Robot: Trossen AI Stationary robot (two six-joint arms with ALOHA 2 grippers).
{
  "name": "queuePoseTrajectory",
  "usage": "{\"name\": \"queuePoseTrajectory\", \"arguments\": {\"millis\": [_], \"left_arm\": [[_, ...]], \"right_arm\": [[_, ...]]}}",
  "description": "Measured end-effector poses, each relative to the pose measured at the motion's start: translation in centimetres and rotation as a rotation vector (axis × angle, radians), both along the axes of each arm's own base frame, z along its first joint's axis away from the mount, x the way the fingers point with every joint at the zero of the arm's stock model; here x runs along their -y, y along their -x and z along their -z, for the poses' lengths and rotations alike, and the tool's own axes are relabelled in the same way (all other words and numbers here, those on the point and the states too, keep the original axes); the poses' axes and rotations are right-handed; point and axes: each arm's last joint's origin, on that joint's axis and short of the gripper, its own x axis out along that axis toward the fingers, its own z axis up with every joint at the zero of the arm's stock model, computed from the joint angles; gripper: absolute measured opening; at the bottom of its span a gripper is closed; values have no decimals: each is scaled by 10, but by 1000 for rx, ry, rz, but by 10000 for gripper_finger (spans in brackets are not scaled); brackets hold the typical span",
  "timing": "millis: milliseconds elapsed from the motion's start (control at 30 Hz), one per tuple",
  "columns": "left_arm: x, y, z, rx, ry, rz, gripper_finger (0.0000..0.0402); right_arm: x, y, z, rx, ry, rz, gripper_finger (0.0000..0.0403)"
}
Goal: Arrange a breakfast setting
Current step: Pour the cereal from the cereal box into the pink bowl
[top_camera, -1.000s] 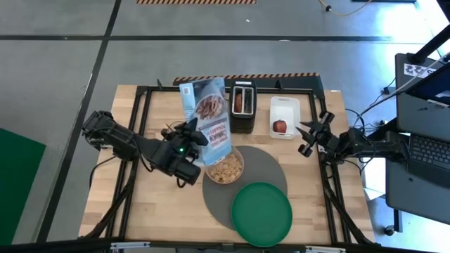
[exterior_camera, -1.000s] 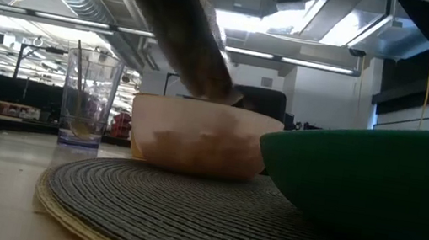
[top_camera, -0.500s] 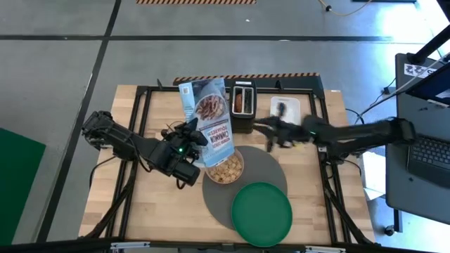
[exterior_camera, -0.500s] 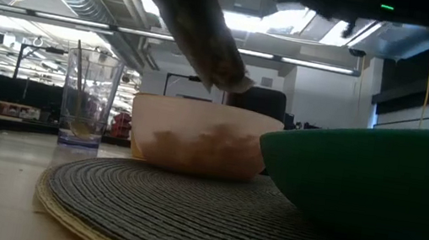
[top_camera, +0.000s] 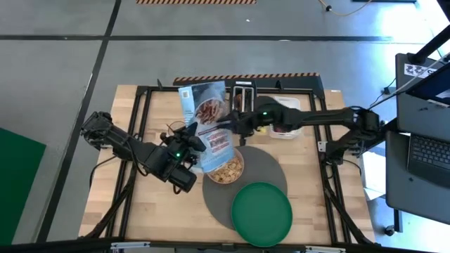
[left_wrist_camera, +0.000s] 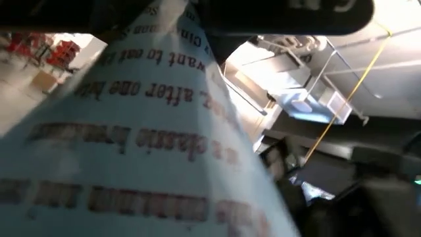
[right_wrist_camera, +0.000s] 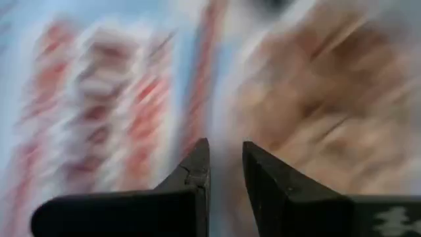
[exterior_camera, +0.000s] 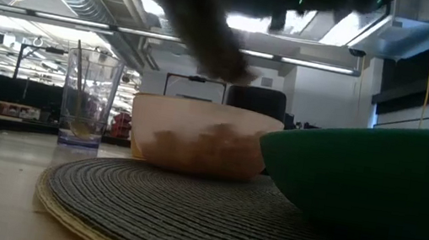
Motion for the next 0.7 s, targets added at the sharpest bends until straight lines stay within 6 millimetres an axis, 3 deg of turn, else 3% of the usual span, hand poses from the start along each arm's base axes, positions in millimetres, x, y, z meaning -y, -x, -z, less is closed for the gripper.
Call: {"name": "queuePoseTrajectory", "arguments": {"millis": [67, 167, 367, 467, 567, 700], "left_arm": [[0, -1, 0, 16, 8, -1, 28], [1, 0, 0, 5, 9, 1, 28], [0, 0, 2, -28, 36, 3, 28], [0, 0, 0, -6, 7, 1, 28], [0, 0, -1, 9, -8, -3, 28], [0, 0, 0, -8, 12, 0, 28]], "right_arm": [[-3, 9, -15, 52, 13, 6, 62], [-2, 13, -17, 72, 40, 58, 62], [-3, -9, 21, -7, 36, 47, 62], [-5, 5, 1, 15, 73, 52, 62], [-6, 13, -18, 143, 106, 67, 62], [-10, -3, 11, 59, 108, 65, 62]]}}
